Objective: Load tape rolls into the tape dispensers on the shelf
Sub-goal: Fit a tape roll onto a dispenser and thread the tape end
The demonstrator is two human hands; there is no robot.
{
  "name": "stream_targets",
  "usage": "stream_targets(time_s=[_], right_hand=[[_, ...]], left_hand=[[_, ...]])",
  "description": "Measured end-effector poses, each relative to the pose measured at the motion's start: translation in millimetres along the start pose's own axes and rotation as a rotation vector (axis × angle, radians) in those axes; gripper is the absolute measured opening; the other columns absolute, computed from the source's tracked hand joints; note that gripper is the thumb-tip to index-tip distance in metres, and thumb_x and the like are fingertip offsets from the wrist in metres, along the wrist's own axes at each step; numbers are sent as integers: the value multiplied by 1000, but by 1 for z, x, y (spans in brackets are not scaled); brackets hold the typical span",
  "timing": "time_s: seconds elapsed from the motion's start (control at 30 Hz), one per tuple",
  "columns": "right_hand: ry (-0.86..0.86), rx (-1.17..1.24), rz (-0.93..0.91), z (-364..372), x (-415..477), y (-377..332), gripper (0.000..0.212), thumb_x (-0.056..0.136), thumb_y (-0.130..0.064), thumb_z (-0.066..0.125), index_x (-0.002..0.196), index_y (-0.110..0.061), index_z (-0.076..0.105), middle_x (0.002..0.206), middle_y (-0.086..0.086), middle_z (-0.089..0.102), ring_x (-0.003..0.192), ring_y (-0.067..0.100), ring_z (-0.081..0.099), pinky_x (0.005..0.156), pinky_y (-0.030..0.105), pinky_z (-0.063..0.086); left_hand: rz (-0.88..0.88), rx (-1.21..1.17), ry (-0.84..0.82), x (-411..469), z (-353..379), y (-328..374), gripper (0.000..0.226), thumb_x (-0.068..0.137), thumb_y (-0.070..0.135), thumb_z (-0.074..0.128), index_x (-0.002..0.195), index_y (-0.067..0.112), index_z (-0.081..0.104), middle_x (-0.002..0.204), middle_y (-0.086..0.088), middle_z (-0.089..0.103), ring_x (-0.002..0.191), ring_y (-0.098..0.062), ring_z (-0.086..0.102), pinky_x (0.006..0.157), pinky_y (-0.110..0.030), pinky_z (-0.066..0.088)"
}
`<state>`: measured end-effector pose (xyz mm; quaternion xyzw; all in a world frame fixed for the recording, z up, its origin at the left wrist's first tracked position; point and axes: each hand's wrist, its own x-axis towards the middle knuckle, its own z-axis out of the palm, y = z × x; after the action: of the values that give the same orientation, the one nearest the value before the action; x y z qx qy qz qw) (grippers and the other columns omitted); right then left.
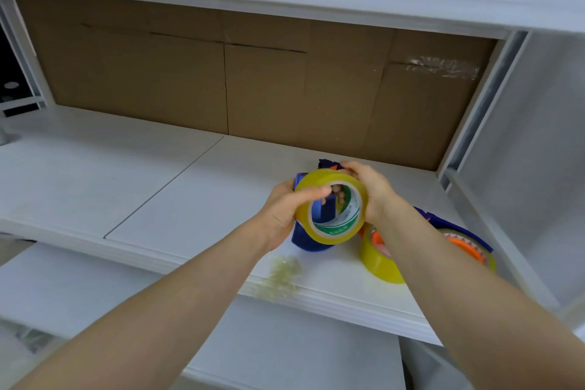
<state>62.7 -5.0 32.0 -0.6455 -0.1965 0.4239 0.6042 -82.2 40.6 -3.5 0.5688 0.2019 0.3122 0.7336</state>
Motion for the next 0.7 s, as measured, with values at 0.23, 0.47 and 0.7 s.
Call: stream_targets(time_s=[0.23,0.47,0.7], right_hand=[[482,-29,-297,10,-8,6,25,91,-34,50,102,-11,51,96,2,56,92,21,51,81,30,40],[58,155,-30,10,-17,24,33,77,-22,76,100,-7,58,91,12,68,72,24,67,57,31,53],[75,324,15,5,-10,33,6,84,1,63,89,-3,61,82,11,65,73,20,63,63,32,53]], left_hand=[[43,150,331,-4,11,-3,41,64,8,84,97,16,63,93,-4,71,88,-20,68,75,-31,57],[191,345,398,-5,14,-18,49,58,12,88,86,29,51,81,9,62,72,-5,61,67,-20,52],[185,420,269,-2,4,-23,57,51,17,92,91,27,53,94,1,66,87,-17,65,77,-30,55]])
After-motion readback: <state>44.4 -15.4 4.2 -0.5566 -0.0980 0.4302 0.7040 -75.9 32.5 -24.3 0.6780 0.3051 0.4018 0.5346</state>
